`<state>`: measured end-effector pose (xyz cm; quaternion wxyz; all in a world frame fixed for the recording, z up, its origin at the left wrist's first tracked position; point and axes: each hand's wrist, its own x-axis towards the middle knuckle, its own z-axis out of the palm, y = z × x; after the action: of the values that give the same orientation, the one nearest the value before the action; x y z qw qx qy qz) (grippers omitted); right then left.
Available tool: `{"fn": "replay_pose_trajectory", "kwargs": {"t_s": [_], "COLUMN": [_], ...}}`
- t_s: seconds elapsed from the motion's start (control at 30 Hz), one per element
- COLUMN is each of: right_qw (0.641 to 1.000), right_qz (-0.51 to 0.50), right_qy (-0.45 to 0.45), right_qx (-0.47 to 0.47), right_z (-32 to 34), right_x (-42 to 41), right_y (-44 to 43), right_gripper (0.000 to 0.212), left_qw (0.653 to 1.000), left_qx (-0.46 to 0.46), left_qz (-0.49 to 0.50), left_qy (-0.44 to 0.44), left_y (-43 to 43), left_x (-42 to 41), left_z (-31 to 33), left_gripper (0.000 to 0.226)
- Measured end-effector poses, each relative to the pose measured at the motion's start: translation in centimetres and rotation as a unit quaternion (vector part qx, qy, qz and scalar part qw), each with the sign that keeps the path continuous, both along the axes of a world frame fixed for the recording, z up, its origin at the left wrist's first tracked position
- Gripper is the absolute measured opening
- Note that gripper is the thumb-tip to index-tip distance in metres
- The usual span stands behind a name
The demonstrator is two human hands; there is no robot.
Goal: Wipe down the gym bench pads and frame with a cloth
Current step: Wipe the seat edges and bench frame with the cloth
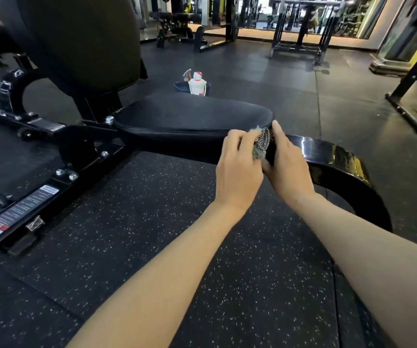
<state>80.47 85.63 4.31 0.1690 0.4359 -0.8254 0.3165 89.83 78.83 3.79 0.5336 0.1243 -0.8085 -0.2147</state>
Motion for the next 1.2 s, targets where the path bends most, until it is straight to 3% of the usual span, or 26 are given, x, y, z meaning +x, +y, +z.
{"fn": "replay_pose_trajectory", "kwargs": {"t_s": [0.17,0.3,0.47,0.63,0.8,0.9,0.93,1.0,1.07,1.13,1.2], "right_qw": [1.000,1.000,0.997,0.984,0.981,0.977,0.976,0.975,0.972,0.970,0.967], "right_qz": [0.015,-0.008,-0.016,-0.061,-0.053,-0.052,-0.054,-0.057,-0.057,-0.053,-0.045], "right_qy": [0.027,0.001,0.061,0.163,0.178,0.195,0.198,0.207,0.218,0.232,0.243], "right_qx": [-0.002,0.017,0.037,0.048,0.054,0.064,0.066,0.064,0.058,0.056,0.056], "right_z": [-0.3,-0.2,0.1,0.5,0.9,0.9,0.9,0.9,0.6,0.2,-0.2], "right_x": [-0.7,-0.2,0.7,1.5,2.5,2.9,3.0,3.3,3.6,4.0,4.7], "right_y": [0.1,0.1,-0.1,-0.8,-1.6,-2.0,-2.3,-2.8,-3.4,-4.0,-4.8], "right_gripper": [0.053,0.072,0.072,0.064,0.062,0.064,0.065,0.066,0.066,0.068,0.071], "left_qw": [0.997,0.997,0.997,0.994,0.983,0.921,0.903,0.939,0.986,0.993,0.990], "left_qx": [-0.059,-0.060,-0.054,0.034,0.109,0.276,0.293,0.214,0.104,0.079,0.101], "left_qz": [0.000,0.037,0.039,0.100,0.142,0.270,0.308,0.261,0.129,0.075,0.093], "left_qy": [-0.050,-0.030,-0.031,-0.036,-0.030,0.054,0.070,0.059,-0.005,-0.036,-0.017], "left_y": [0.5,-0.8,-2.4,-5.9,-7.7,-8.4,-8.3,-7.0,-4.8,-3.9,-5.1], "left_x": [-1.2,-0.6,1.4,4.3,6.2,6.9,7.1,7.0,6.3,5.7,5.4], "left_z": [0.6,0.2,-0.2,-0.7,-0.6,-0.4,-0.3,-0.5,-1.3,-1.5,-1.2], "left_gripper": [0.029,0.026,0.026,0.033,0.036,0.035,0.033,0.029,0.028,0.030,0.036]}}
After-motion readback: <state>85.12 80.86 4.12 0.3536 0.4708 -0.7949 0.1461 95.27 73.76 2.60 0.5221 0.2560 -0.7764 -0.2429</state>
